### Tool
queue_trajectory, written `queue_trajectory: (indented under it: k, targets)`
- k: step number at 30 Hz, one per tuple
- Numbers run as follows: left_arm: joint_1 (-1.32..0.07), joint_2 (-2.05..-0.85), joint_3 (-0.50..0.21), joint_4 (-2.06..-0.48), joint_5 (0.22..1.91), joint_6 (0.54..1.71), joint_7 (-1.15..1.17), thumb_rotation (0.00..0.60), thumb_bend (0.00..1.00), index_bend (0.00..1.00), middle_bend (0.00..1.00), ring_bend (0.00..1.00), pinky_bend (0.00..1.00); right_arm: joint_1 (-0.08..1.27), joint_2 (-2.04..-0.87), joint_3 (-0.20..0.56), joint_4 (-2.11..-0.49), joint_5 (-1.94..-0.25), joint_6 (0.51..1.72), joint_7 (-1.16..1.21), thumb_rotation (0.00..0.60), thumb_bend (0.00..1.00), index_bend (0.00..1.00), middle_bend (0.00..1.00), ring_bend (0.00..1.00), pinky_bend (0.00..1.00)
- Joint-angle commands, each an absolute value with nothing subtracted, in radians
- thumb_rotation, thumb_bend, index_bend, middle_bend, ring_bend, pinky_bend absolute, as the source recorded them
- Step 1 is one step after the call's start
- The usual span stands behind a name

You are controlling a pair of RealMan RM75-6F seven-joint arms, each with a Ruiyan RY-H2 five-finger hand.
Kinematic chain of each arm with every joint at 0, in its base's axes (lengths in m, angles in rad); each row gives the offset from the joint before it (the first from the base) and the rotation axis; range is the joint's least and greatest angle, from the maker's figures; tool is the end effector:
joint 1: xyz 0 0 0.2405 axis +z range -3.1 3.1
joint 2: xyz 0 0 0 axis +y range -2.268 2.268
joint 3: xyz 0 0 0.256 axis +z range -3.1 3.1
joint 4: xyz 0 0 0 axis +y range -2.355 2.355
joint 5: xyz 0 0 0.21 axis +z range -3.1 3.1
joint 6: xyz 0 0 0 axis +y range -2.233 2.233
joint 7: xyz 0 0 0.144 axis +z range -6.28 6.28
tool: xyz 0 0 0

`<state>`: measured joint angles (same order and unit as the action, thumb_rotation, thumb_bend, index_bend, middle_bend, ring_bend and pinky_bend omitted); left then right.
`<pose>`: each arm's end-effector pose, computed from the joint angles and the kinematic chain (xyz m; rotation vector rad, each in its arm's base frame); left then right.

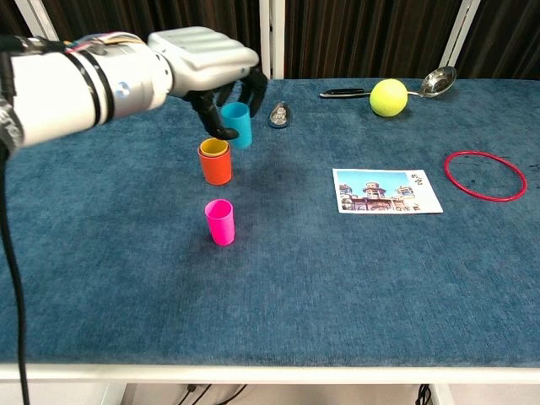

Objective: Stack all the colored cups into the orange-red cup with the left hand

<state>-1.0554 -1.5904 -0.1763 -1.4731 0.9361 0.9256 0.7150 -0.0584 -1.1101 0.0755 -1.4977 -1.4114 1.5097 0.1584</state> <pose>-0.0479 0.3723 -0.0342 -2.0749 -0.4944 -0.8239 -0.3638 -0.1368 0.1877 1.1676 -0.9902 0.8212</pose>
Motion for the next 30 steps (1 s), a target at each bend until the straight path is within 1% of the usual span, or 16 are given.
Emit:
queue_trajectory:
  k: [1, 10, 14, 23, 24, 26, 28, 30]
  targets:
    - [-1.044, -1.559, -0.163, -1.498, 0.919, 0.939, 0.738, 0.600, 0.34, 0.48, 0.46, 0.50, 0.21, -0.060, -1.107, 0.076, -1.502, -1.412, 1.513, 0.156, 0.600, 0.33, 0.00, 0.00, 0.00, 0.00]
    - [-1.032, -1.512, -0.151, -1.557, 0.883, 0.939, 0.736, 0.600, 0.33, 0.48, 0.46, 0.50, 0.22, -0.056, -1.105, 0.076, -1.517, -1.414, 1.509, 0.140, 0.600, 0.33, 0.00, 0.00, 0.00, 0.00]
    - [-1.027, -1.528, -0.151, -1.552, 0.885, 0.948, 0.717, 0.600, 0.33, 0.48, 0.46, 0.50, 0.22, -0.055, -1.104, 0.074, -1.524, -1.418, 1.509, 0.131, 0.600, 0.33, 0.00, 0.00, 0.00, 0.00]
    - [-1.032, -1.576, -0.135, -1.485, 0.898, 0.938, 0.706, 0.600, 0.33, 0.47, 0.45, 0.49, 0.22, -0.057, -1.099, 0.073, -1.523, -1.415, 1.507, 0.138, 0.600, 0.33, 0.00, 0.00, 0.00, 0.00]
    - [-1.032, -1.578, -0.133, -1.479, 0.897, 0.936, 0.707, 0.600, 0.33, 0.46, 0.44, 0.49, 0.21, -0.057, -1.099, 0.074, -1.522, -1.414, 1.507, 0.140, 0.600, 0.33, 0.00, 0.00, 0.00, 0.00]
    - [-1.032, -1.577, -0.133, -1.479, 0.894, 0.934, 0.706, 0.600, 0.32, 0.38, 0.42, 0.46, 0.21, -0.057, -1.099, 0.075, -1.519, -1.413, 1.507, 0.143, 0.600, 0.33, 0.00, 0.00, 0.00, 0.00]
    - [-1.031, -1.572, -0.133, -1.485, 0.905, 0.939, 0.703, 0.600, 0.29, 0.24, 0.36, 0.38, 0.21, -0.056, -1.100, 0.076, -1.517, -1.412, 1.504, 0.145, 0.600, 0.33, 0.00, 0.00, 0.00, 0.00]
    - [-1.027, -1.567, -0.133, -1.494, 0.924, 0.955, 0.702, 0.600, 0.26, 0.19, 0.31, 0.32, 0.20, -0.054, -1.100, 0.076, -1.516, -1.410, 1.500, 0.147, 0.600, 0.33, 0.00, 0.00, 0.00, 0.00]
